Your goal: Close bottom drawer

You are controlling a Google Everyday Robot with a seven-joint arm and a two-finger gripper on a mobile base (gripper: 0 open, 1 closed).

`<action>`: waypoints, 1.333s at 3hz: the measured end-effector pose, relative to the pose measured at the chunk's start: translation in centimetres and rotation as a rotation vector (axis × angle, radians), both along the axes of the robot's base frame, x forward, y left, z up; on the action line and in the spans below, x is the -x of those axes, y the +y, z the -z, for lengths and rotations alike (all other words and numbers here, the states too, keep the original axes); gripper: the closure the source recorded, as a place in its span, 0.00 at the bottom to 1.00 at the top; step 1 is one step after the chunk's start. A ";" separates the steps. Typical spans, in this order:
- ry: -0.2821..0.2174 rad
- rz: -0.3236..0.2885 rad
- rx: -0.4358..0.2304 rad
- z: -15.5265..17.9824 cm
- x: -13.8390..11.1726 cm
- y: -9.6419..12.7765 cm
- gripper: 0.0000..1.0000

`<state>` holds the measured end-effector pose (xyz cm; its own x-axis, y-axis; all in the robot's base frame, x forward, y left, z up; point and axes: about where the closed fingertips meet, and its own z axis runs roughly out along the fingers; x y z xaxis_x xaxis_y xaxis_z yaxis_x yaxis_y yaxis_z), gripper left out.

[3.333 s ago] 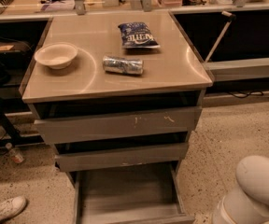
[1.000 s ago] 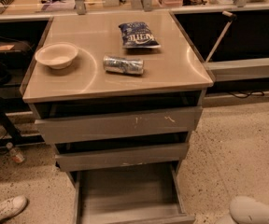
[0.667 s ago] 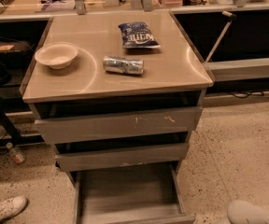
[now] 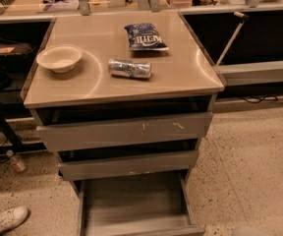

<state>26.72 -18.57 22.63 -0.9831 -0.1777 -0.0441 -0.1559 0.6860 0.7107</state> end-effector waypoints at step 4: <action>-0.107 0.246 -0.051 3.1 -7.2 1.5 1.00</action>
Offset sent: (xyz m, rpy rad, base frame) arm 0.0399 0.0135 -0.0454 0.1164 -0.0495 -0.2087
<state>33.95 -17.04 19.52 -0.9856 0.0712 -0.1532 -0.0653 0.6761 0.7339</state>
